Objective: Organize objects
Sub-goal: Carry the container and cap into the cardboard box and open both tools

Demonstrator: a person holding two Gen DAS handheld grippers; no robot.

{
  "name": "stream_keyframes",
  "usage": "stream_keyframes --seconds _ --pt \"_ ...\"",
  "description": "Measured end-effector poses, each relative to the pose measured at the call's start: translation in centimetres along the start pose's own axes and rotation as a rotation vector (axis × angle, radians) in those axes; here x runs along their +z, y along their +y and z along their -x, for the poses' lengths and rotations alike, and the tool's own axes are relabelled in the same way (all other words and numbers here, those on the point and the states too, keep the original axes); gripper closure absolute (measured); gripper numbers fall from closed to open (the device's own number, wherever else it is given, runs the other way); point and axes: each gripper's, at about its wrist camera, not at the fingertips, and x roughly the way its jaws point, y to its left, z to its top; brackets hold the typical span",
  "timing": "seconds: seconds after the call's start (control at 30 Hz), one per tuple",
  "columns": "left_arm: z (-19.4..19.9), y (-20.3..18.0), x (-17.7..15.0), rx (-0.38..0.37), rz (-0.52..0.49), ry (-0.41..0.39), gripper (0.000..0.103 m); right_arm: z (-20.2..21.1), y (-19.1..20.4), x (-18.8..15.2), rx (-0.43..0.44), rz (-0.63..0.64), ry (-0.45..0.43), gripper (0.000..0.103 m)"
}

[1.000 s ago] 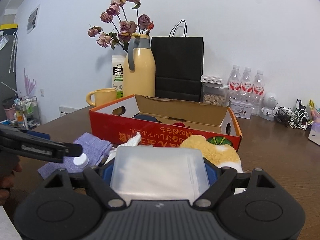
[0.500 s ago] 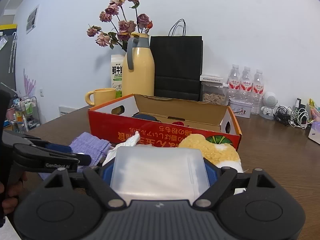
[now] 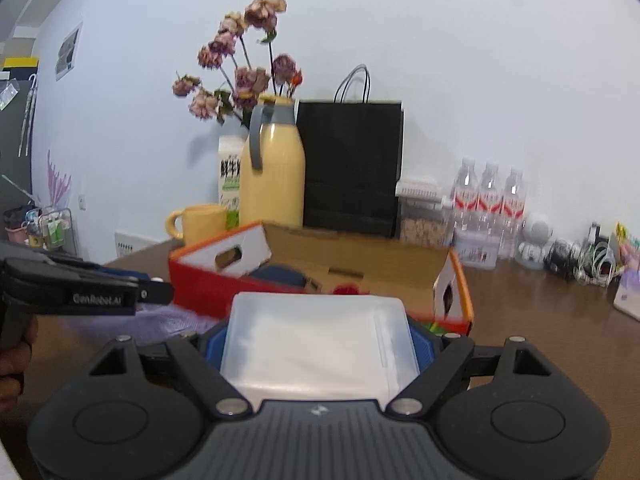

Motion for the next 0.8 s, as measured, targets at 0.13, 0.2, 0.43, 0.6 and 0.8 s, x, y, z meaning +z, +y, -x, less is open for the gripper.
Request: stream_keyframes --seconds 0.13,0.2,0.43,0.6,0.8 --pt "-0.6 -0.4 2.4 -0.007 0.007 -0.049 0.074 -1.1 -0.7 2.2 -0.016 0.003 -0.047 0.02" --pt "-0.6 -0.5 2.9 -0.021 0.017 -0.056 0.074 -1.4 -0.9 3.0 -0.018 -0.003 -0.063 0.02" --pt "-1.2 0.1 3.9 -0.016 0.022 -0.057 0.074 -2.9 -1.7 4.1 -0.028 0.005 -0.072 0.02" --pt "-2.7 0.5 5.0 0.001 0.034 -0.058 0.074 -4.9 -2.7 4.7 -0.052 -0.005 -0.06 0.02" --pt "-6.7 0.4 7.0 0.014 0.079 -0.053 0.074 -10.0 -4.5 5.9 -0.099 -0.034 -0.012 0.02"
